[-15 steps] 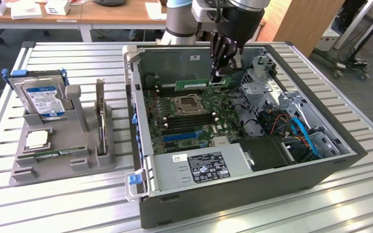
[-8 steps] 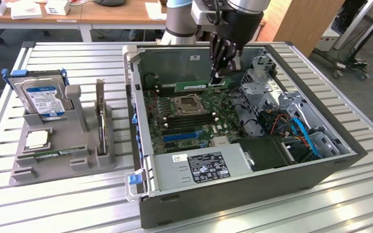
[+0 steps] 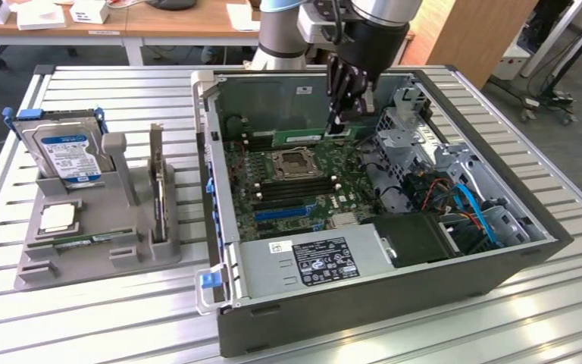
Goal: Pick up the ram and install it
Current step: 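Insert the ram into the slot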
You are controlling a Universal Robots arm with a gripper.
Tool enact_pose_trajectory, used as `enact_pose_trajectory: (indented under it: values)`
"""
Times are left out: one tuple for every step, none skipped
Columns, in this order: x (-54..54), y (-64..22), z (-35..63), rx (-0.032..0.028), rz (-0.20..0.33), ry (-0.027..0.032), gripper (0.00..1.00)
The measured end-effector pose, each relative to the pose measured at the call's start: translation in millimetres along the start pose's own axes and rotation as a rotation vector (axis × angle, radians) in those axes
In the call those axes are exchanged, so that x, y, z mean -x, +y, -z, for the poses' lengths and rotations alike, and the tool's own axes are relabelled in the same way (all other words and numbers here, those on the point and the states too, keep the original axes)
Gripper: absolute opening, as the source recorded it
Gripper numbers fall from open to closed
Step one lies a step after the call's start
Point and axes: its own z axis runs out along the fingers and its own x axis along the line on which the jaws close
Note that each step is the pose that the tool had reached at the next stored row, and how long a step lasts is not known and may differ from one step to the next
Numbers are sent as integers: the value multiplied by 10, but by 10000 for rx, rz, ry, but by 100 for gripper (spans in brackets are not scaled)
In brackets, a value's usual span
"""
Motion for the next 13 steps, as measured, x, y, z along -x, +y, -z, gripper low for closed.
enact_pose_trajectory:
  values:
    - [0,0,-5,0,0,0,11]
    - [-1,0,-11,0,0,0,11]
    - [-1,-1,-19,0,0,-1,11]
    - [-2,-1,-31,0,0,0,11]
    - [-3,-2,-45,0,0,0,11]
    - [-3,-3,-59,0,0,0,11]
    - [-4,-4,-73,0,0,0,11]
    - [-5,-4,-86,0,0,1,11]
    - [-6,-5,-99,0,0,1,11]
    - [-6,-5,-111,0,0,1,11]
    - [-7,-6,-123,0,0,0,11]
    - [-7,-6,-133,0,0,0,11]
    - [-8,-7,-142,0,0,0,11]
